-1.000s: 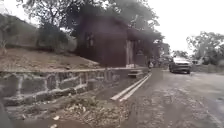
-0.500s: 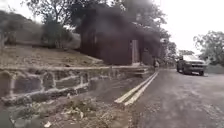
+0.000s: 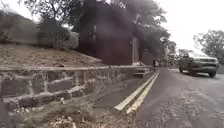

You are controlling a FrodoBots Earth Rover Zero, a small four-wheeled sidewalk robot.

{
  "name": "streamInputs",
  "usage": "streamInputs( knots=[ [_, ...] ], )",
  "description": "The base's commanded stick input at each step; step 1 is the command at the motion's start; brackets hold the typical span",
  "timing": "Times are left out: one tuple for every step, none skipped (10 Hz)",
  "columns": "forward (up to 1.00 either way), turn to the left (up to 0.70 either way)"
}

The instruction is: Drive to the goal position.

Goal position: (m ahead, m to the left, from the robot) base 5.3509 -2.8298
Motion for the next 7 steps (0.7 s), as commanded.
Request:
streamInputs(
  knots=[
    [0.0, 0.0],
    [0.0, 0.0],
    [0.0, 0.0],
    [0.0, 0.0],
    [0.0, 0.0],
    [0.0, 0.0],
    [0.0, 0.0]
  ],
)
